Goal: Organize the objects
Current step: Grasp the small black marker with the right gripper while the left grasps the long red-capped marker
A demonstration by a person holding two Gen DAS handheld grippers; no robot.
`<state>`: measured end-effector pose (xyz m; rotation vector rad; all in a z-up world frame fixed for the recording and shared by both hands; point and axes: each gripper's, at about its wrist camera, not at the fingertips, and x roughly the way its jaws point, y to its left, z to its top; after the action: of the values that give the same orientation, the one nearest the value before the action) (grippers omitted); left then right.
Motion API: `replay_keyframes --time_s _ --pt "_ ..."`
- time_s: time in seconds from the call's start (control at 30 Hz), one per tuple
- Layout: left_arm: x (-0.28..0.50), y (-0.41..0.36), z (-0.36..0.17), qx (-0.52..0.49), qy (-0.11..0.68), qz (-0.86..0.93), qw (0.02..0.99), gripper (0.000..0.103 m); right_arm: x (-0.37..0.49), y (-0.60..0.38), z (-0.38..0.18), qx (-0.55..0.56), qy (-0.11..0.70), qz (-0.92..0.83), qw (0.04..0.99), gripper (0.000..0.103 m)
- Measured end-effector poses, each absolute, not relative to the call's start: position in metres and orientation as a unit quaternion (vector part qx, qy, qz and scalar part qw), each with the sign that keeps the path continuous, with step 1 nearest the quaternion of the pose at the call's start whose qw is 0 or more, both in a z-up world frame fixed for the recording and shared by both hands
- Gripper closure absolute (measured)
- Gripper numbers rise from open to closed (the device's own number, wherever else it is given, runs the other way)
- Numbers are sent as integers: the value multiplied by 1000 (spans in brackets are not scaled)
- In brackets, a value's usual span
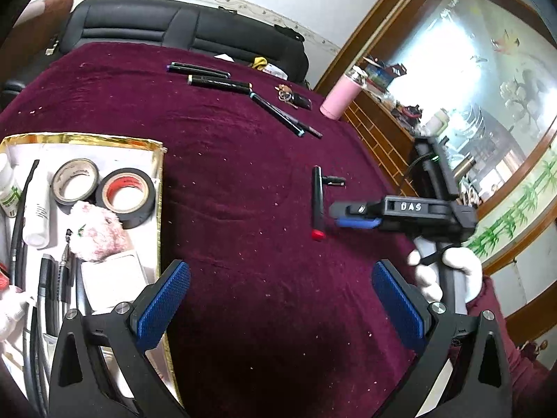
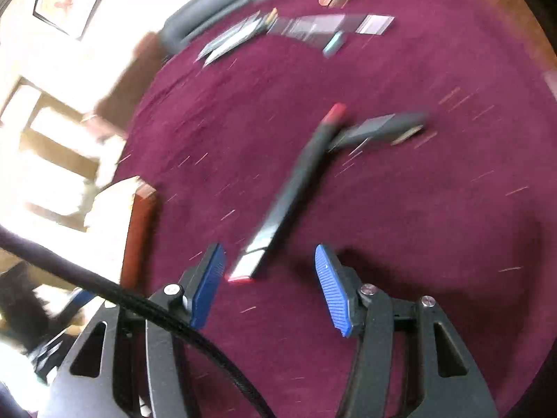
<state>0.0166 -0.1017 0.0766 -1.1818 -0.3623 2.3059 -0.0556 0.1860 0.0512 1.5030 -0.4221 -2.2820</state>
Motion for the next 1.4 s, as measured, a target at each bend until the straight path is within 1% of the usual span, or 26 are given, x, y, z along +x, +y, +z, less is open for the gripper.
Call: replay_keyframes --time_s 0.07,0.13,0.23,0.33,0.37,0.43,0.5,0.53,0.57,0.6,0.63,0.67,0.7,0.73,0.77,0.8,0.83,1.0,1.13,1.23,1.33,1.37,1.4 --pt "17 -97 75 -439 -131 849 263 2 -55 193 65 500 -73 -857 101 49" --pt "17 -93 75 -442 -132 846 267 2 -58 192 66 482 -10 -874 68 49" --pt "18 -89 76 -442 -127 845 271 2 -65 180 57 462 76 -881 68 49" --pt "21 -87 76 -444 -119 846 270 2 -73 163 48 435 179 -880 70 49" --pt "21 -87 76 -445 -117 846 269 2 -76 161 44 430 200 -877 79 49" --pt "22 -86 77 -448 -111 847 264 2 -86 159 40 431 217 -870 104 49" --pt "20 -86 78 -450 -106 849 257 2 -97 162 39 438 209 -865 129 50" --pt "19 -87 79 -449 -103 851 253 2 -104 166 40 450 190 -861 143 50" --pt "18 -87 80 -448 -102 852 249 2 -111 175 41 469 157 -855 157 51" --pt "16 -86 81 -447 -100 854 246 2 -117 183 39 484 124 -849 170 56" --pt "14 -85 81 -447 -98 855 244 2 -120 190 38 493 93 -846 183 57" --pt "12 -83 81 -447 -96 856 243 2 -118 193 38 492 82 -846 190 58" --pt "10 -81 79 -448 -92 856 242 2 -116 196 39 493 80 -845 192 63" --pt "6 -77 78 -449 -87 856 240 2 -113 198 39 496 78 -844 188 72" --pt "2 -72 76 -452 -81 855 240 2 -110 200 40 501 73 -843 181 77" --pt "-2 -67 75 -453 -77 854 243 2 -108 203 41 504 66 -842 177 85" --pt "-6 -59 74 -453 -70 853 251 2 -105 205 41 509 56 -841 175 90" --pt "-33 4 73 -438 17 855 278 3 -90 209 40 511 48 -843 159 90" --pt "-69 55 54 -445 92 848 271 7 -90 219 38 514 32 -845 144 90" --pt "-89 80 37 -450 135 843 262 14 -80 229 38 516 23 -845 136 90" --pt "-106 92 17 -469 149 831 257 20 -67 233 39 517 28 -846 127 90" --pt "-108 93 13 -474 151 828 259 27 -63 234 39 516 32 -847 124 90" --pt "-111 96 9 -476 151 826 263 30 -59 233 39 515 35 -848 121 90"
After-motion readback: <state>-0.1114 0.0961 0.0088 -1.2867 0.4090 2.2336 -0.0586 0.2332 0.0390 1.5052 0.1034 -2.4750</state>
